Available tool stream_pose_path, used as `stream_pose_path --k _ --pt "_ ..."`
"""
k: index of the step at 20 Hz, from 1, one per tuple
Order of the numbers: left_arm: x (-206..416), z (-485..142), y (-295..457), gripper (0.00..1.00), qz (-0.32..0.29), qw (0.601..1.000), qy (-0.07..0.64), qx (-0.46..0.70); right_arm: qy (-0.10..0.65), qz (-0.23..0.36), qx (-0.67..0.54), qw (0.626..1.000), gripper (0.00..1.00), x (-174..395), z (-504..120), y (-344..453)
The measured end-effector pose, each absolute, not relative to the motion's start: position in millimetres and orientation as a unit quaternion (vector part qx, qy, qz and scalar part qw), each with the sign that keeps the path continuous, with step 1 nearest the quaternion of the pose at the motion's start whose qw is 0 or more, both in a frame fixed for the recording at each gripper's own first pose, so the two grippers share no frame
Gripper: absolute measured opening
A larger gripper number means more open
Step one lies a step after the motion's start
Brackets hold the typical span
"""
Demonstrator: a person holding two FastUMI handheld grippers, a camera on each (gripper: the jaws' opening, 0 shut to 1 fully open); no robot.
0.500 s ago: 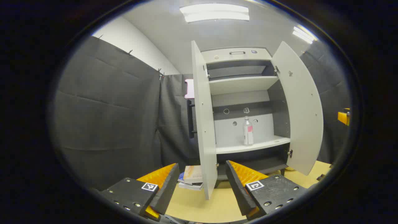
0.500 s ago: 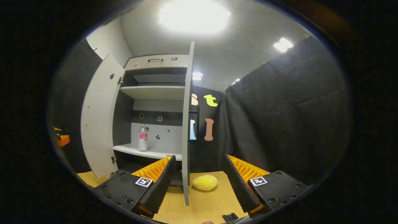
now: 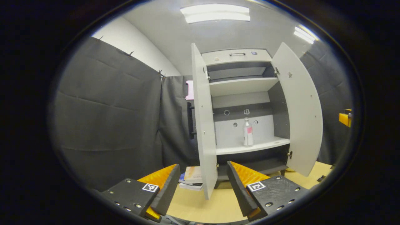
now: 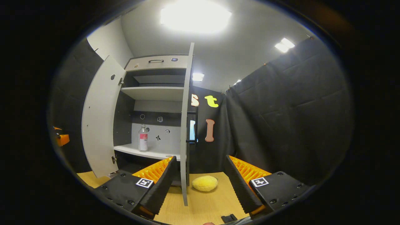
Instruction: Grasp the bottle in the cabinet with the left hand and place it on the coaster, then close the right door with the right hand and the left door with the left hand.
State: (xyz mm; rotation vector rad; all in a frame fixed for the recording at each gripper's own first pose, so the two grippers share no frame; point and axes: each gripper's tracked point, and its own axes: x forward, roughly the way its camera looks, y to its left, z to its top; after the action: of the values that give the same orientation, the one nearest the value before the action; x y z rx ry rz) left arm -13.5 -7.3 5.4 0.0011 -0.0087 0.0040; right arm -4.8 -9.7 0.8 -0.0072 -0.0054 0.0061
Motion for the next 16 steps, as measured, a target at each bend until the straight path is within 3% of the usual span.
stream_pose_path --k 2,3,6,7,8,9,10,11,12,13,16 --pt "-16 7 -10 0.94 0.003 1.000 -0.005 0.001 -0.002 0.004 -0.003 1.000 0.97 -5 1 -12" --pt "-17 8 -12 0.87 0.003 1.000 -0.006 0.001 -0.002 0.005 -0.004 1.000 0.97 -6 1 -14" --pt "-18 13 -21 0.87 0.001 1.000 -0.007 0.000 0.001 0.007 -0.006 1.000 0.97 -6 -3 -20" --pt "-18 15 -26 0.87 0.000 1.000 -0.007 0.000 0.002 0.007 -0.007 1.000 0.92 -6 -4 -23" --pt "-16 18 -32 0.87 -0.004 1.000 -0.007 -0.002 0.002 0.009 -0.006 1.000 0.97 -6 -5 -26" --pt "-15 20 -41 0.87 -0.008 1.000 -0.008 -0.005 0.004 0.011 -0.005 1.000 0.92 -6 -6 -27" --pt "-13 23 -50 0.87 -0.014 1.000 -0.009 -0.010 0.005 0.013 -0.002 1.000 0.97 -6 -8 -29" --pt "-9 26 -58 0.87 -0.020 1.000 -0.011 -0.016 0.006 0.015 0.000 1.000 0.92 -6 -9 -33" --pt "-5 30 -68 0.90 -0.027 0.999 -0.013 -0.023 0.007 0.018 0.002 1.000 0.92 -6 -11 -35" --pt "0 34 -77 0.87 -0.034 0.999 -0.017 -0.030 0.006 0.023 0.001 1.000 0.97 -7 -13 -37" --pt "24 44 -105 0.87 -0.057 0.997 -0.019 -0.039 0.011 0.018 -0.003 1.000 0.97 -9 -22 -51"
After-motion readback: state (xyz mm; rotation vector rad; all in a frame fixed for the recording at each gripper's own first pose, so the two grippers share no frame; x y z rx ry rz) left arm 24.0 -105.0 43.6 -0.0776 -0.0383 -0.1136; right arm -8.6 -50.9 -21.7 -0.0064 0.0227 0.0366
